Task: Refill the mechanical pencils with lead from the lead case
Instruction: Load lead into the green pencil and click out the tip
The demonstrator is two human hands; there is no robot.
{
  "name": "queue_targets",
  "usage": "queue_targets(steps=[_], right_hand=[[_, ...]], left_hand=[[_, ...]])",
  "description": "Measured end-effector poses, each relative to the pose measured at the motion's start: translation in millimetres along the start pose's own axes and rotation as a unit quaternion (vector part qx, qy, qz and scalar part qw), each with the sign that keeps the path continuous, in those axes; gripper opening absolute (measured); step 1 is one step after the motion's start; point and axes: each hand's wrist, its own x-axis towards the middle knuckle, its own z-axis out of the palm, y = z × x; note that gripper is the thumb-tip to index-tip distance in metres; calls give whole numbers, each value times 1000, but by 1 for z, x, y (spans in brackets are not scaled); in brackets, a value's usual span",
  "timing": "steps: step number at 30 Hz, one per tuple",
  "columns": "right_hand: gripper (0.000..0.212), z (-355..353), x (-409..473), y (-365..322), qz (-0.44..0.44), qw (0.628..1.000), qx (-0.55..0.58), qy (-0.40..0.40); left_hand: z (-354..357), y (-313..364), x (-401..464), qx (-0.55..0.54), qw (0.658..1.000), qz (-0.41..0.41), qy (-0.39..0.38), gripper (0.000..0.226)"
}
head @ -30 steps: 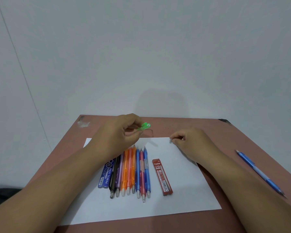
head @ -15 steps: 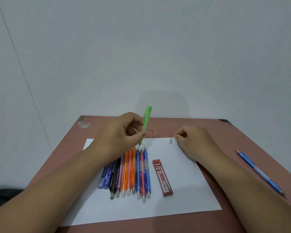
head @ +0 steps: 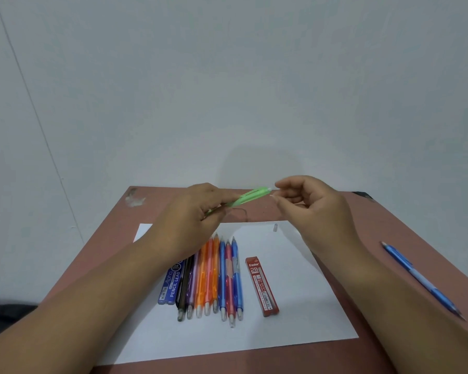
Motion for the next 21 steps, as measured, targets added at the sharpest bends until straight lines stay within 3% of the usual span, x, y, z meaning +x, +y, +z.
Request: queue_targets(steps=[21], right_hand=[[29, -1, -5, -5, -94, 995, -38, 2]], left_hand=[[-4, 2, -1, 36, 999, -10, 8, 32]])
